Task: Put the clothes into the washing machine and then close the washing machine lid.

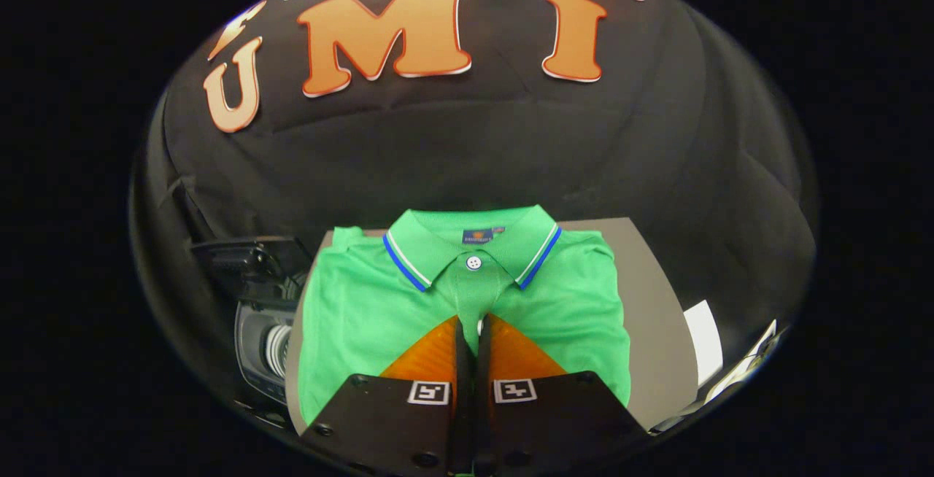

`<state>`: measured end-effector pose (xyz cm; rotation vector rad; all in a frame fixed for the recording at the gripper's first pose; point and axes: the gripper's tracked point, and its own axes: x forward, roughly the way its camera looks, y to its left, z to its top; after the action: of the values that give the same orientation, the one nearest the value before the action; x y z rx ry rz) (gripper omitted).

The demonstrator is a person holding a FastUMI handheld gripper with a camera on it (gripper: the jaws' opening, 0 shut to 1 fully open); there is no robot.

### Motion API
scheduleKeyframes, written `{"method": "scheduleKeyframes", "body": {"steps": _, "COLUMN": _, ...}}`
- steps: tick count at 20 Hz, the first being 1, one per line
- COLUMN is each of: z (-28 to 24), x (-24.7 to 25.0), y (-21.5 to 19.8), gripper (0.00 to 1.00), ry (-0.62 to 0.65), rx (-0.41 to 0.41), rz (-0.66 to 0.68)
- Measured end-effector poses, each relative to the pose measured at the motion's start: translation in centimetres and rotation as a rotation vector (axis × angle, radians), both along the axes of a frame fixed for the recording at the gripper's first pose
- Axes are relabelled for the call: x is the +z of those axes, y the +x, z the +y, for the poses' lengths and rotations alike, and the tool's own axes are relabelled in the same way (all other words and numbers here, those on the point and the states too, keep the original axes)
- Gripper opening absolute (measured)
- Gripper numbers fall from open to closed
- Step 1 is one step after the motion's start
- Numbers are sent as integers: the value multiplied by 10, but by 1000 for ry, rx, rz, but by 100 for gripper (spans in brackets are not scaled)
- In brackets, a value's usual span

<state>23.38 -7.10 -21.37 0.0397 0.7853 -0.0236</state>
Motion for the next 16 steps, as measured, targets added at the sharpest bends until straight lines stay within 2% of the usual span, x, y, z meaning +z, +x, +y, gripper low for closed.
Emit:
{"method": "scheduleKeyframes", "body": {"steps": 8, "z": 16, "x": 61, "y": -4, "gripper": 8, "ry": 77, "rx": -11, "rz": -198}}
{"method": "scheduleKeyframes", "body": {"steps": 12, "z": 30, "x": 98, "y": -24, "gripper": 8, "ry": 137, "rx": -29, "rz": -278}}
{"method": "scheduleKeyframes", "body": {"steps": 16, "z": 67, "x": 137, "y": -46, "gripper": 8, "ry": 164, "rx": 9, "rz": -335}}
